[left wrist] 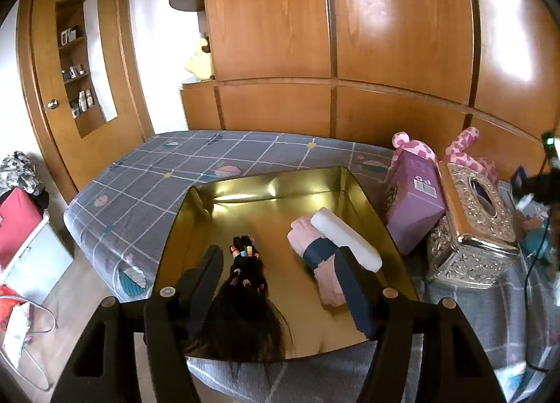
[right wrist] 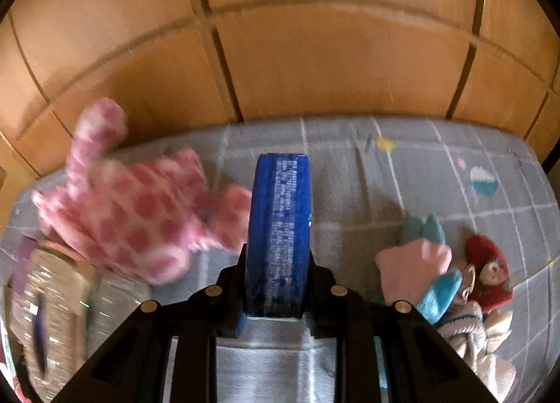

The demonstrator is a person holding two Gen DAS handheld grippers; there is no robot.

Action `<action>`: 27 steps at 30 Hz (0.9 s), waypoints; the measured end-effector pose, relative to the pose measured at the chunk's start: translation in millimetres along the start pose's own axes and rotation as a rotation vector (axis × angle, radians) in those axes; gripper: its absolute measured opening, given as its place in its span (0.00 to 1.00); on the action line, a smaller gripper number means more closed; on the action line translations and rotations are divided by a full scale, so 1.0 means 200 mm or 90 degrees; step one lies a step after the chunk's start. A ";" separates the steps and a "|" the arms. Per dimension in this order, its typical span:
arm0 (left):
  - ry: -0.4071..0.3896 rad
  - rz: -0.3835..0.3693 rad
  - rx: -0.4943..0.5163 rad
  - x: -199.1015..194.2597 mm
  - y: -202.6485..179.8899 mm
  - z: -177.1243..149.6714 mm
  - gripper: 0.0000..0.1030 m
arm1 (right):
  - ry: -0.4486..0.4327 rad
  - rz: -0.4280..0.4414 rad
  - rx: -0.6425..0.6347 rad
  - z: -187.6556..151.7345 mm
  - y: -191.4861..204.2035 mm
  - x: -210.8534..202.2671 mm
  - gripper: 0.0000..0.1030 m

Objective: Organize soft objects
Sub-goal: 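Release the doll in the tray with the left tool while the right tool lifts the blue tube, then carry the blue tube over the gold tray with the right tool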

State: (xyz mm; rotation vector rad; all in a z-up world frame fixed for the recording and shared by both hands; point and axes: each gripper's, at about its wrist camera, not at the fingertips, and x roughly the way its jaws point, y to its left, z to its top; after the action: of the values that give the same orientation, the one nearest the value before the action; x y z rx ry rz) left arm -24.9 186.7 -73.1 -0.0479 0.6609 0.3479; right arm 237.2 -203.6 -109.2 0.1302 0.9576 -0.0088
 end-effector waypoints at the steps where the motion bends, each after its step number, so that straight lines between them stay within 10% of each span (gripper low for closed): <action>1: 0.000 -0.002 -0.001 -0.01 0.00 0.00 0.65 | -0.022 0.004 -0.002 0.02 0.03 -0.06 0.23; 15: 0.003 -0.011 -0.019 -0.02 0.06 -0.03 0.67 | -0.169 0.155 -0.153 0.13 0.69 -0.55 0.23; 27: 0.004 0.027 -0.070 0.01 0.25 -0.02 0.67 | -0.080 0.373 -0.404 -0.33 1.48 -0.63 0.23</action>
State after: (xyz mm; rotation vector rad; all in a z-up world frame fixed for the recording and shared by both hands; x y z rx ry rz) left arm -41.4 233.1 -73.6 -0.1402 0.6488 0.4255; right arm 130.4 91.0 -13.1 -0.1796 0.7311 0.8106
